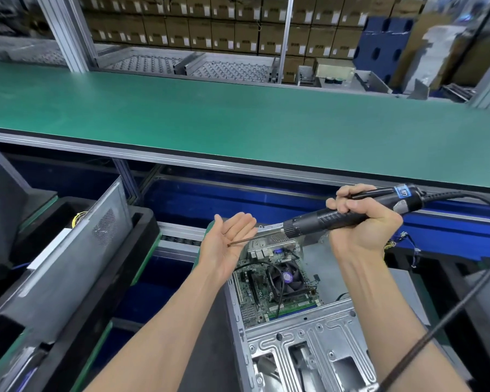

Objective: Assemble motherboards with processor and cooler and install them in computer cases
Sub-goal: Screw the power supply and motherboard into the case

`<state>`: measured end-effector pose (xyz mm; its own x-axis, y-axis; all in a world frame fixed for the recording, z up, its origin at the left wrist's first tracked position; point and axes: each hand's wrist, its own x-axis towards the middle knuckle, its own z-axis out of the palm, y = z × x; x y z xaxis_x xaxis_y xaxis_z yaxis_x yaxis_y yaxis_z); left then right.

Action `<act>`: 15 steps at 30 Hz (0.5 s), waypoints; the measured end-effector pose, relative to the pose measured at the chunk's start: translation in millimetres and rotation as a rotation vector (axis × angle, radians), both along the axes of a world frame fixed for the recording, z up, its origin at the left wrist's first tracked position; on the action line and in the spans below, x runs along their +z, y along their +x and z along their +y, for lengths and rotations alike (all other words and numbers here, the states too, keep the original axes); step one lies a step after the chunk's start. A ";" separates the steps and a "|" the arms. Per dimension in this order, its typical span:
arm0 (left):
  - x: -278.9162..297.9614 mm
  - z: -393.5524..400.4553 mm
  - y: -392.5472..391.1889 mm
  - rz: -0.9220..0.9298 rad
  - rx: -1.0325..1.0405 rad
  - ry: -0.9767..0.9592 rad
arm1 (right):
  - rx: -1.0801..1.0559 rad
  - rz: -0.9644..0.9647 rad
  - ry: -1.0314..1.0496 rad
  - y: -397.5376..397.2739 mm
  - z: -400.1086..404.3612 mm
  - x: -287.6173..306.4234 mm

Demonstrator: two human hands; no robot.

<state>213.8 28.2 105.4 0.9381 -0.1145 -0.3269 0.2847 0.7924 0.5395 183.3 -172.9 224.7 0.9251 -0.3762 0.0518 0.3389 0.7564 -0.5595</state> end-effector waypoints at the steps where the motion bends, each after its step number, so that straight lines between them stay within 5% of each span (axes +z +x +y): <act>1: -1.0 2.7 -2.1 0.004 -0.026 0.028 | -0.003 -0.001 0.001 0.3 -1.1 0.5; 8: -11.4 18.8 -14.1 0.085 -0.086 0.297 | -0.023 -0.033 -0.015 3.7 -9.9 3.6; 15: -15.2 20.6 -12.4 0.069 -0.030 0.278 | -0.029 -0.031 -0.010 6.5 -12.6 1.8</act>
